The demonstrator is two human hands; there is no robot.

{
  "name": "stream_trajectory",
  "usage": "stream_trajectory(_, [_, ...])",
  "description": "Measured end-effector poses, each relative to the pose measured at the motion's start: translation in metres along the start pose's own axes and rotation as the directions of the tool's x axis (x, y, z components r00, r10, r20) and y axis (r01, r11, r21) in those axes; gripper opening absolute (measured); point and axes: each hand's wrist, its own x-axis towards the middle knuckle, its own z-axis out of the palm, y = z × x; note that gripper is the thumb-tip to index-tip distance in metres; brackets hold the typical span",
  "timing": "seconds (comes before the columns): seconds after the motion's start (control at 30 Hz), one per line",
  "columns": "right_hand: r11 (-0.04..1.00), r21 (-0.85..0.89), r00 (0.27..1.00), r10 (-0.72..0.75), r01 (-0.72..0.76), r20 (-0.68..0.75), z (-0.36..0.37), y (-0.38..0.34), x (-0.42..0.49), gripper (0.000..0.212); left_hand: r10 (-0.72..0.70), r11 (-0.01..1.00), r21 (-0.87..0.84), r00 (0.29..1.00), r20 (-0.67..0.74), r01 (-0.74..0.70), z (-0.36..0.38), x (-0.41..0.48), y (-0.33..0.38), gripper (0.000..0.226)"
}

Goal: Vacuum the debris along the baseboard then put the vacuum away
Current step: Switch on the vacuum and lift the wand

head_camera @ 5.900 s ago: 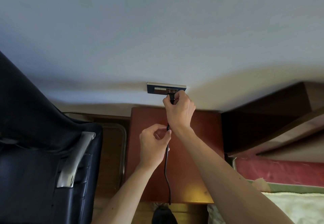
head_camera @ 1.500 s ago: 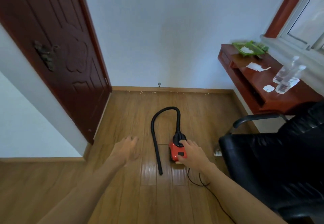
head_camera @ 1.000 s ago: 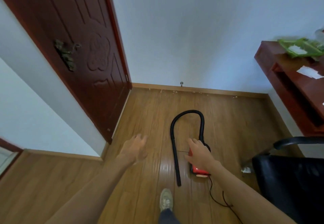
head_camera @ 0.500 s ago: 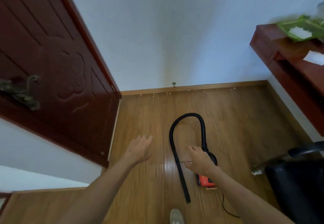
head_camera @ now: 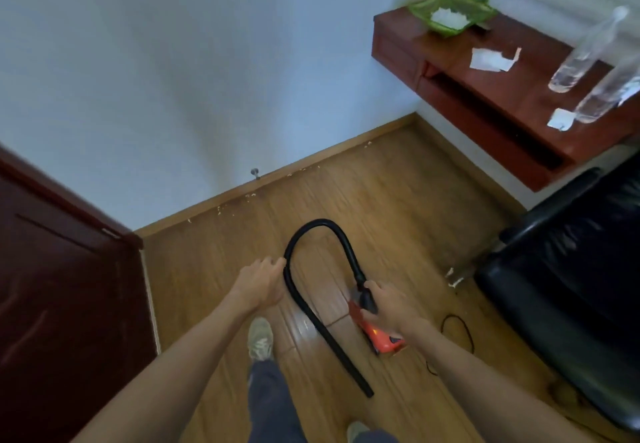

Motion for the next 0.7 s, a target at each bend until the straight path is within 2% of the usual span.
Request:
stream_trajectory(0.2, [0.955,0.107,0.961,0.276,-0.276,0.009,0.015,-0.022,0.043,0.046,0.238,0.967,0.064,0.965,0.107,-0.245,-0.017,0.090,-0.049,0.043])
stream_trajectory(0.37, [0.858,0.203,0.880,0.474,-0.471,0.037,0.028,-0.056,0.066,0.061,0.436,0.882,0.104,0.880,0.190,-0.460,-0.033,0.149,-0.074,0.047])
stream_trajectory(0.47, [0.754,0.345,0.815,0.577,-0.559,0.060,0.038,-0.073,0.070,0.065,0.509,0.825,0.137,0.826,0.245,-0.549,-0.032,0.180,-0.074,0.047])
stream_trajectory(0.6, [0.515,0.582,0.682,0.725,-0.629,0.095,0.063,-0.088,0.073,0.059,0.599,0.717,0.183,0.729,0.332,-0.673,-0.008,0.219,-0.056,0.053])
stream_trajectory(0.7, [0.352,0.687,0.601,0.784,-0.636,0.156,0.091,-0.088,0.079,0.057,0.637,0.628,0.229,0.660,0.398,-0.744,0.022,0.241,-0.040,0.055])
